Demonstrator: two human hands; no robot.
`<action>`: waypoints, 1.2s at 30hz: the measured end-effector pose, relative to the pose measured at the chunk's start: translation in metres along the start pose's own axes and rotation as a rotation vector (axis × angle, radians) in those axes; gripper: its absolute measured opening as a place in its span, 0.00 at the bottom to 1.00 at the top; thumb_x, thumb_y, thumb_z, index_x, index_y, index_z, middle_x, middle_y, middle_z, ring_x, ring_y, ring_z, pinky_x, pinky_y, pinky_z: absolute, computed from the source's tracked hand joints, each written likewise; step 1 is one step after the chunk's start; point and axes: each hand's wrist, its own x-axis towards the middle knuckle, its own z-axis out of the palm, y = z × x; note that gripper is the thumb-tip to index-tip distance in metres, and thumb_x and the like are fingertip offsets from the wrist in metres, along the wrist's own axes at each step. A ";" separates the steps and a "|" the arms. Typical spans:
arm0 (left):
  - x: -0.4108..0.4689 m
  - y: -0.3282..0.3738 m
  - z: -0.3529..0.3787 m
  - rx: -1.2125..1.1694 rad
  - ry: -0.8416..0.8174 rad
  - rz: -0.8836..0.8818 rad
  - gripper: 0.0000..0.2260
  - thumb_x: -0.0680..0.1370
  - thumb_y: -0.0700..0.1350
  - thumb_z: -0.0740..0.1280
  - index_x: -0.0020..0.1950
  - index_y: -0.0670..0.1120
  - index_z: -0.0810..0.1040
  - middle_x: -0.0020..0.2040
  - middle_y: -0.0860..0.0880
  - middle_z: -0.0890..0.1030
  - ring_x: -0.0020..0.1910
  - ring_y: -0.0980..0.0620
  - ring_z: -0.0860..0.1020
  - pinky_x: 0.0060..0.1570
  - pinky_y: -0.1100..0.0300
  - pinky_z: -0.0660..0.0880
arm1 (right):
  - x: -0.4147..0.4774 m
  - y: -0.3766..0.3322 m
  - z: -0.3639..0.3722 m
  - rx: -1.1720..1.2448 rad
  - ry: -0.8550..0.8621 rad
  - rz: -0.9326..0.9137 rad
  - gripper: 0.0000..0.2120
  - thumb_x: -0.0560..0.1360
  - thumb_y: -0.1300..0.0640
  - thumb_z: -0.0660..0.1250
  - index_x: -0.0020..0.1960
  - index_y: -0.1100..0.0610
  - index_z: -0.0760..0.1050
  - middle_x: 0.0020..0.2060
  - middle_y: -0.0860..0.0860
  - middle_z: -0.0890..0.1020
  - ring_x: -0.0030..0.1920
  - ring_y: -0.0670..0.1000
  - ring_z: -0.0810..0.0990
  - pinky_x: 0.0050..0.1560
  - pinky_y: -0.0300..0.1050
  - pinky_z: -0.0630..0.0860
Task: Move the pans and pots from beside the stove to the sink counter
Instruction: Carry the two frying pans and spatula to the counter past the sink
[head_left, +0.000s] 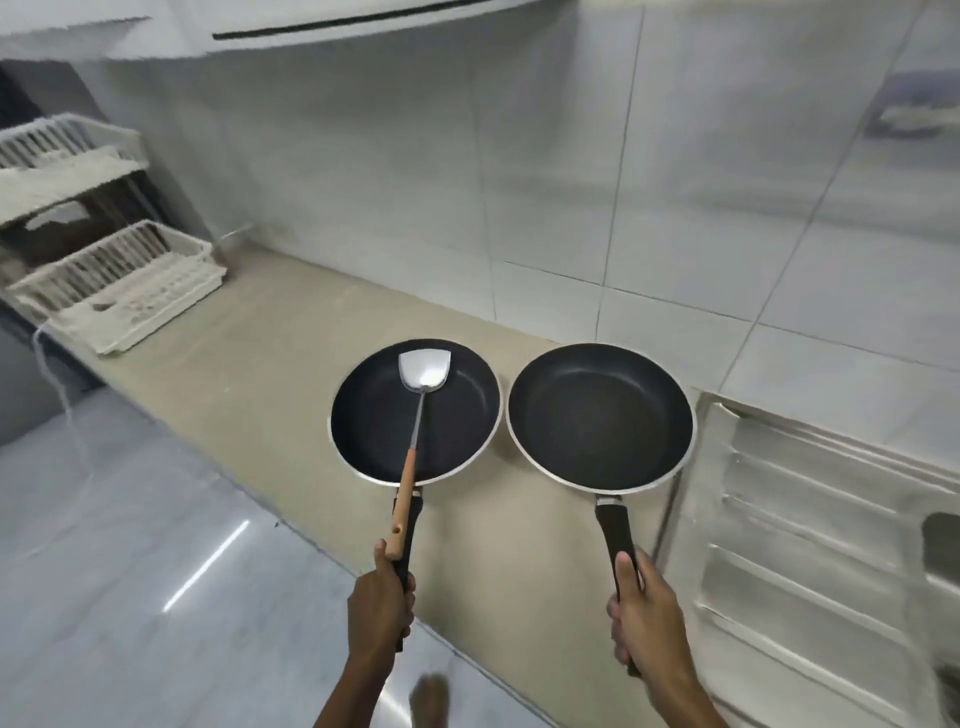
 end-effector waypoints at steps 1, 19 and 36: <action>0.022 0.007 -0.003 0.013 -0.019 0.025 0.35 0.83 0.63 0.49 0.29 0.41 0.76 0.21 0.47 0.75 0.20 0.48 0.71 0.25 0.59 0.66 | 0.003 0.000 0.015 0.010 0.031 0.011 0.10 0.84 0.48 0.59 0.60 0.38 0.76 0.25 0.52 0.69 0.21 0.50 0.64 0.22 0.39 0.63; 0.267 0.068 -0.051 0.234 -0.443 0.182 0.35 0.83 0.63 0.48 0.32 0.41 0.80 0.22 0.48 0.76 0.22 0.47 0.73 0.30 0.56 0.69 | 0.024 -0.020 0.234 0.096 0.470 0.135 0.11 0.84 0.47 0.57 0.64 0.45 0.74 0.26 0.54 0.72 0.21 0.48 0.67 0.22 0.41 0.66; 0.313 0.083 -0.038 0.265 -0.484 0.159 0.36 0.83 0.62 0.48 0.28 0.42 0.78 0.21 0.47 0.76 0.21 0.46 0.73 0.31 0.55 0.71 | 0.063 -0.018 0.257 0.114 0.456 0.164 0.14 0.84 0.46 0.57 0.66 0.48 0.73 0.27 0.53 0.69 0.21 0.48 0.65 0.23 0.41 0.64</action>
